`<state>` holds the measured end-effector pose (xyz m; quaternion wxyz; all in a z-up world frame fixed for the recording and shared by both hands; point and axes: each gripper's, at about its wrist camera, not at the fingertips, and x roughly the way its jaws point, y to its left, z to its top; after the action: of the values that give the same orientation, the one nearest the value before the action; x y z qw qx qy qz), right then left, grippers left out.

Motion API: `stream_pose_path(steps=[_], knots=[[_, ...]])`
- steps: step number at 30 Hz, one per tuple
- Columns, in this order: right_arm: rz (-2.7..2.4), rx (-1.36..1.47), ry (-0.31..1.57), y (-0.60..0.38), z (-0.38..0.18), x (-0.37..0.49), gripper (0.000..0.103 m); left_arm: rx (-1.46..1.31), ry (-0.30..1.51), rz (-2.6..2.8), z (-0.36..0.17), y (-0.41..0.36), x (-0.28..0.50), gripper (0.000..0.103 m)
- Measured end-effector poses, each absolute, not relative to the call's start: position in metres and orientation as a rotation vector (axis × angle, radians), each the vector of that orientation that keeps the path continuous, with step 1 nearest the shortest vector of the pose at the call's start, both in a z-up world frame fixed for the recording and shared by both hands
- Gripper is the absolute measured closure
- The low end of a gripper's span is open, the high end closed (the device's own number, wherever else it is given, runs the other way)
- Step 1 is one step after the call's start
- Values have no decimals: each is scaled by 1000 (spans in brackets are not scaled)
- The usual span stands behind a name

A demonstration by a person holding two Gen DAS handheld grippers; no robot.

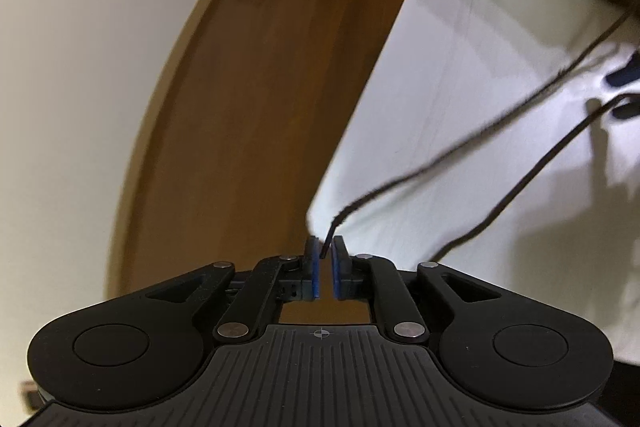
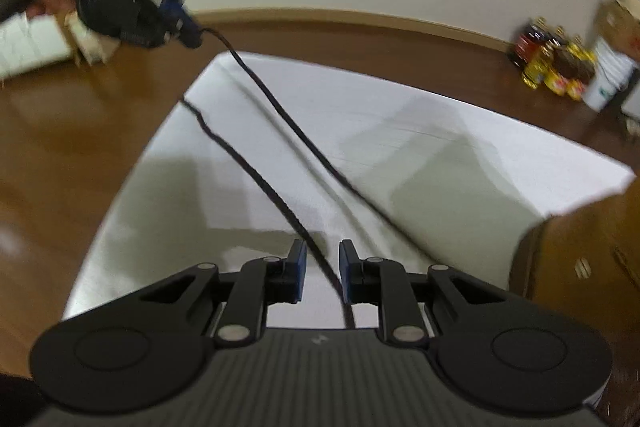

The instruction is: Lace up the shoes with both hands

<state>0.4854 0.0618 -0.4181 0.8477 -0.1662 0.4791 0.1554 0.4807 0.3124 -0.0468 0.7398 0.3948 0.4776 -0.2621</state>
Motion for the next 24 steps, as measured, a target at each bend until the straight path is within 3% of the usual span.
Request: stream_pose_path(steps=[3,4,5,7,19,21,24], knots=[[352,-375,1029,65,-425,489,84,838,1060,-574,-49,322,474,94],[356,-385,1027,66,-426,489,89,830,1063,-571,-48,326,472,94],[352,-385,1032,66,-425,488,100,823,1067,-568,-47,330,470,94],[327,-359,1061,61,-425,483,101,822,1069,-561,-43,334,466,93],[112,-11,1373,1,-399,365,98,771,1161,-467,-48,351,468,89],[165,-13,1363,3,-393,357,88,762,1143,-461,-41,349,468,89],[183,-41,1263,6,-383,369,86,748,1105,-471,-32,341,465,88]])
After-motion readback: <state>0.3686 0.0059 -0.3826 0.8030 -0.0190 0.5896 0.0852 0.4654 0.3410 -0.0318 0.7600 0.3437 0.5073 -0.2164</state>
